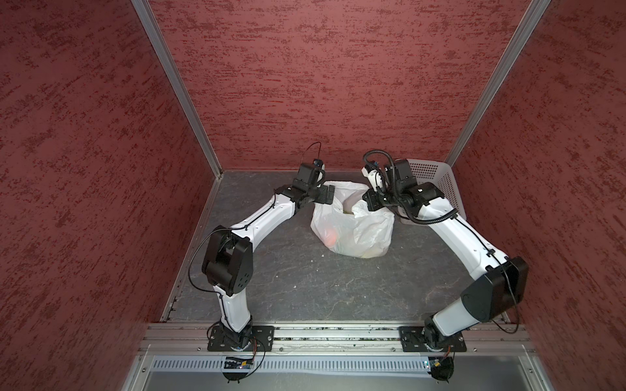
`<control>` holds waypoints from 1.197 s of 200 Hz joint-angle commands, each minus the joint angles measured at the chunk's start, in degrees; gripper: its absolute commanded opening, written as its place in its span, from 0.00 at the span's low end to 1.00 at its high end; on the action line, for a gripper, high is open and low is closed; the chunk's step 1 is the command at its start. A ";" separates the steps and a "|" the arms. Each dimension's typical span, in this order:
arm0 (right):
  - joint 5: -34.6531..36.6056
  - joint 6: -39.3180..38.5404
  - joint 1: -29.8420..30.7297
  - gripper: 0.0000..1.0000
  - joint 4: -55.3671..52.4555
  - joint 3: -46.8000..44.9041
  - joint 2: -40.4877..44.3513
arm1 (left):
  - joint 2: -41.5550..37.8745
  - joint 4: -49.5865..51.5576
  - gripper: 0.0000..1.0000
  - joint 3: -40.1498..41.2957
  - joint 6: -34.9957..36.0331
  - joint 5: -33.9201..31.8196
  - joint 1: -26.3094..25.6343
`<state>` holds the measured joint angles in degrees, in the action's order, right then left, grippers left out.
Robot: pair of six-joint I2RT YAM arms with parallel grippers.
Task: Untie the knot of the plastic bag and take out the fruit
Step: Open the plastic bag at the center of the table.
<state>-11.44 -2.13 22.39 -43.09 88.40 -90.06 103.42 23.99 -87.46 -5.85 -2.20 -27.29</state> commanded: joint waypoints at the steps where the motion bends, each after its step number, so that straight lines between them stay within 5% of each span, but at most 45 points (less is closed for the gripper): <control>1: 2.80 0.60 -1.16 0.00 0.23 0.96 -0.17 | -3.15 6.73 0.95 1.96 -0.39 -1.18 4.71; 32: 1.76 0.48 -1.26 0.00 1.54 1.27 -0.62 | -6.32 8.72 0.75 4.46 0.51 5.16 9.34; 66: 1.12 0.15 -1.30 0.00 1.16 2.37 -2.09 | -9.01 9.26 0.48 4.34 3.23 13.92 8.48; 96: 0.91 0.10 -1.30 0.00 2.09 1.97 -2.09 | -9.63 11.33 0.15 3.35 5.13 13.86 5.30; 121: 1.07 -0.16 -1.31 0.00 3.14 1.37 -2.27 | -10.68 11.19 0.05 4.35 4.38 13.97 4.62; 130: 0.90 -0.25 -1.30 0.00 3.27 1.41 -2.18 | -11.29 11.46 0.12 4.55 4.03 12.95 4.61; 142: 0.27 -0.24 -1.30 0.00 3.28 1.56 -2.02 | -12.63 12.19 0.66 4.58 3.20 10.94 4.70; 153: -0.28 -0.02 -1.30 0.00 3.10 1.72 -1.67 | -14.70 11.57 0.99 5.15 3.13 9.84 4.36; 185: -2.71 1.14 -1.23 0.00 2.24 2.12 -0.72 | -19.07 7.75 0.99 5.92 7.97 2.25 -2.09; 239: -4.55 2.27 -0.98 0.00 1.17 2.76 0.95 | -12.23 3.18 0.99 0.98 10.08 -3.23 -5.75</control>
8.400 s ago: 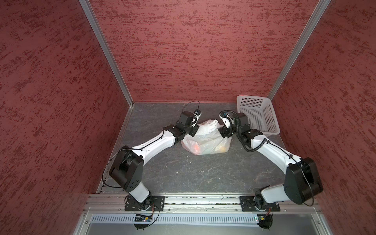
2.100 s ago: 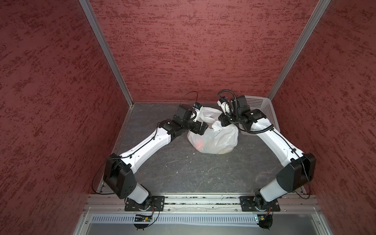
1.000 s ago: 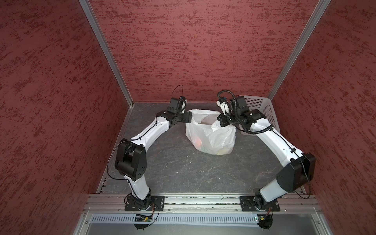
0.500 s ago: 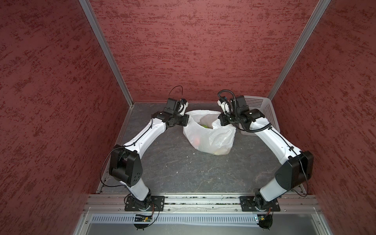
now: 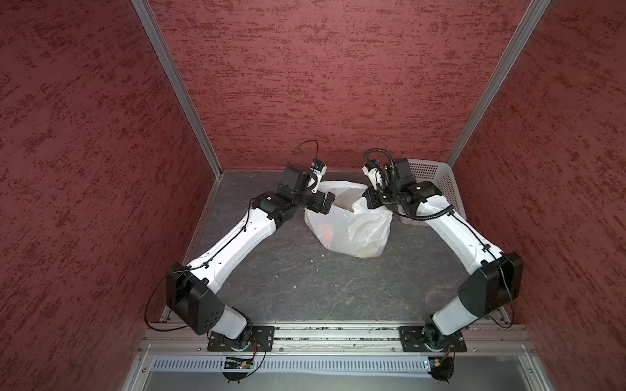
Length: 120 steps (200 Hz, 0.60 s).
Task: Untie the knot of the plastic bag and take out the fruit
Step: Open the plastic bag at the center of the table.
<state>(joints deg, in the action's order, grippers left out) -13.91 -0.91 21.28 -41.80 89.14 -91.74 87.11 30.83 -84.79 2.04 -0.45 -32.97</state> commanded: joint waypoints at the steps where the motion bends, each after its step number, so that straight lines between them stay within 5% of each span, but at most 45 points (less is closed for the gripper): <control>1: -2.08 0.98 0.15 0.00 -0.12 2.01 2.63 | 4.27 -3.75 0.99 -1.78 2.27 -5.17 -0.07; 35: -2.50 0.47 0.17 0.00 0.14 -0.51 4.65 | 10.88 -7.89 0.99 -6.56 5.98 -13.54 -0.25; 81: -1.09 -0.64 0.17 0.00 0.25 -3.60 6.67 | 18.36 -4.89 1.00 -13.12 8.20 -16.24 3.70; 120: 0.53 -1.49 0.06 0.00 0.60 -5.19 6.84 | 17.85 0.87 0.80 -12.52 6.50 -14.07 8.47</control>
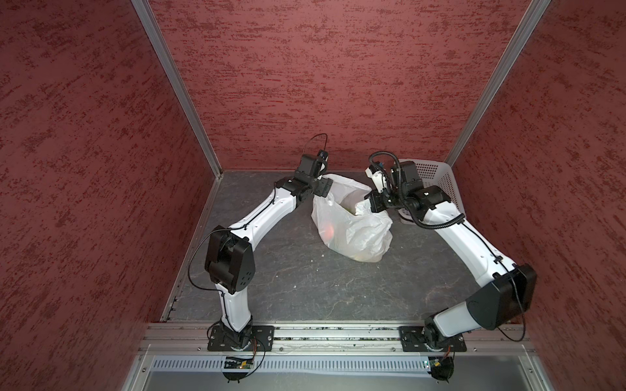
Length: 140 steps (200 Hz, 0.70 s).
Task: Untie the knot of the plastic bag and take out the fruit
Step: Open the plastic bag at the center of the table.
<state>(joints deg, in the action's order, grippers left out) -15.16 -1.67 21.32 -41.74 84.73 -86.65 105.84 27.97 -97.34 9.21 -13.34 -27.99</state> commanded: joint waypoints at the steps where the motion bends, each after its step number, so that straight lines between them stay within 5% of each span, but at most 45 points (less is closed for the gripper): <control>1: 1.79 -0.75 0.02 0.00 0.57 -0.78 1.75 | -0.94 3.75 0.79 0.12 -0.77 -1.12 3.56; 63: 3.50 -2.91 -0.23 0.00 3.82 3.94 -4.12 | -5.27 6.97 0.00 3.06 -2.82 8.69 5.19; 140: 4.63 -3.91 -0.58 0.00 6.35 7.42 -10.95 | -16.09 25.29 0.00 8.16 -8.47 25.55 4.01</control>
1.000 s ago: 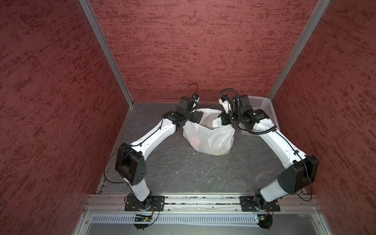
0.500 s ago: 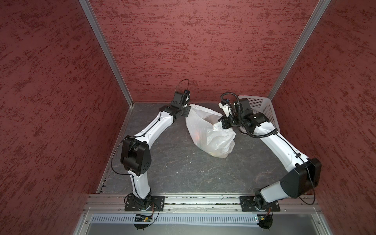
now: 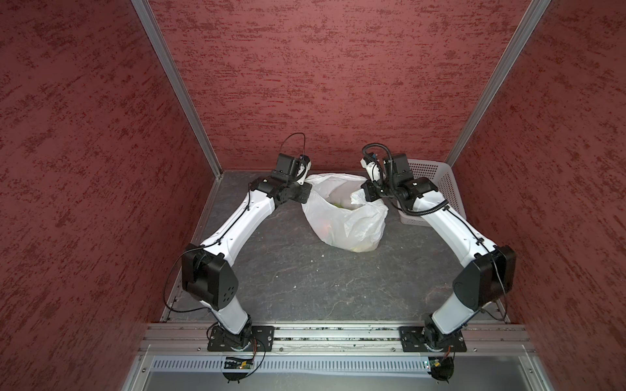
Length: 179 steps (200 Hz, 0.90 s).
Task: Untie the knot of the plastic bag and take out the fruit
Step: Open the plastic bag at the center of the table.
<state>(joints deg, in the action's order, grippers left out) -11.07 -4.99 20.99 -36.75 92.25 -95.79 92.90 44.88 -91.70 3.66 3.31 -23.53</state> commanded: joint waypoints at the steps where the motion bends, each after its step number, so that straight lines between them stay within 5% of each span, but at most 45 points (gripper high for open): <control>1: 0.53 -0.56 -0.25 0.00 1.35 -0.25 -1.84 | -3.15 8.51 0.00 2.96 -3.02 9.25 -0.50; 64: 2.28 1.27 -0.25 0.00 1.35 -9.70 -4.80 | -3.50 7.30 0.00 14.08 -7.87 21.52 -4.16; 92: 1.77 0.09 -0.26 0.62 -5.39 -4.74 -3.35 | -4.05 8.43 0.00 10.17 -7.46 21.30 -2.76; 108: 1.29 -0.34 -0.08 0.84 -8.50 -2.10 -0.53 | -3.99 10.28 0.00 7.86 -6.04 21.30 -2.40; 133: 1.88 -2.61 1.79 0.98 -12.78 2.38 1.54 | -3.88 11.58 0.00 6.63 -4.46 21.71 -2.19; 179: 6.08 -7.86 8.00 0.98 -11.41 7.41 -2.31 | -3.96 11.63 0.00 6.54 -3.55 22.70 -2.13</control>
<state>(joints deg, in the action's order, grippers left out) -7.84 -8.95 25.93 -46.70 98.32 -95.26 89.73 55.72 -84.71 -1.45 24.53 -25.74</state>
